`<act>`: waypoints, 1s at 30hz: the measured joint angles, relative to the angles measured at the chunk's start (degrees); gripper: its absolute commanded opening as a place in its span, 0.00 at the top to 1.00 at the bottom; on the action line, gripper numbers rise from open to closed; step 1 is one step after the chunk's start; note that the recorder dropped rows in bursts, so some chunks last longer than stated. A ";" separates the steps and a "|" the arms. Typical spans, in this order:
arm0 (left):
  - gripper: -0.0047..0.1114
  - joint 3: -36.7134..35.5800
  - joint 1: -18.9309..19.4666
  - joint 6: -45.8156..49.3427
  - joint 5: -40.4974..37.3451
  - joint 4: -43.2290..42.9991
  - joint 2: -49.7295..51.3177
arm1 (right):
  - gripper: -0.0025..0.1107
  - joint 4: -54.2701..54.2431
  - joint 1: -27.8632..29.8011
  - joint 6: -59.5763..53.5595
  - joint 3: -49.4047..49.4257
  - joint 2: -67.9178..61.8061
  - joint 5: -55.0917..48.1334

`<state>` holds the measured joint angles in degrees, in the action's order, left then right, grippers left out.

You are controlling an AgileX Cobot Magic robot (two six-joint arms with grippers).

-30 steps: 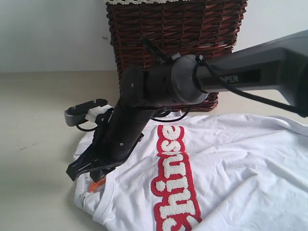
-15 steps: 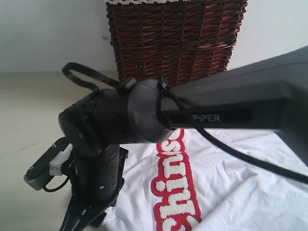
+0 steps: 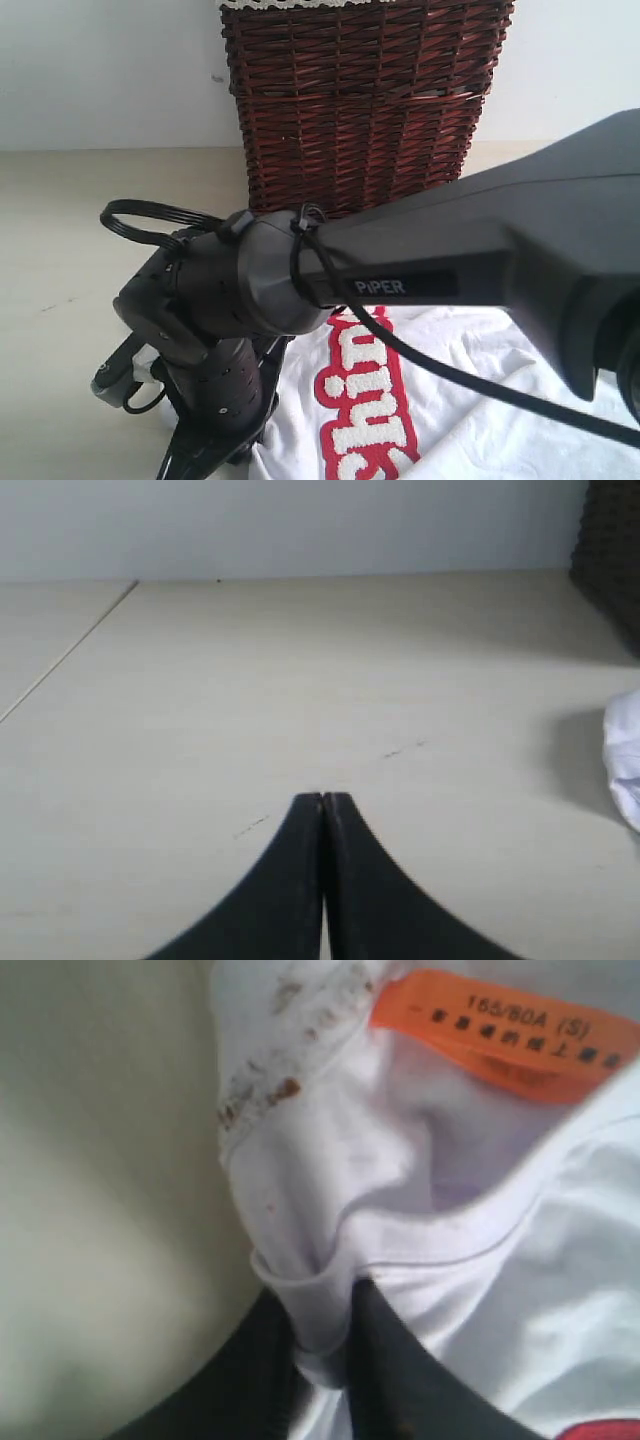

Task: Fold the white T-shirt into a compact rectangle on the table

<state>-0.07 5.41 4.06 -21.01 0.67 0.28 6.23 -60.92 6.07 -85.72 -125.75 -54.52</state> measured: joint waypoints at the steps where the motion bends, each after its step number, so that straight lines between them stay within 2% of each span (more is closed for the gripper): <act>1: 0.96 0.00 0.00 0.00 0.00 0.00 0.00 | 0.98 0.10 0.00 -0.99 0.00 0.15 -0.04; 4: 0.96 0.00 0.00 0.00 0.00 0.00 0.00 | 0.98 -1.69 -0.13 -6.07 0.14 1.57 -0.18; 9: 0.96 0.00 0.00 0.00 0.00 0.00 0.00 | 0.98 -12.87 -0.13 -25.05 0.14 6.54 -1.15; 14: 0.96 0.00 0.00 0.00 0.00 0.00 0.00 | 0.98 -21.28 -0.21 -38.30 0.14 11.15 -0.97; 18: 0.96 0.00 0.00 0.00 0.00 0.00 0.00 | 0.98 -23.70 0.95 -40.88 0.14 12.76 2.14; 24: 0.96 0.00 0.00 0.00 0.00 0.00 0.00 | 0.98 -25.40 5.68 -40.67 0.14 13.55 4.25; 30: 0.96 0.00 0.00 0.00 0.00 0.00 0.00 | 0.98 -34.29 7.19 -49.85 0.14 15.55 4.25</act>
<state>-0.07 5.41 4.06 -21.01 0.67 0.28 -28.06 -53.73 -43.77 -85.58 -110.20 -50.27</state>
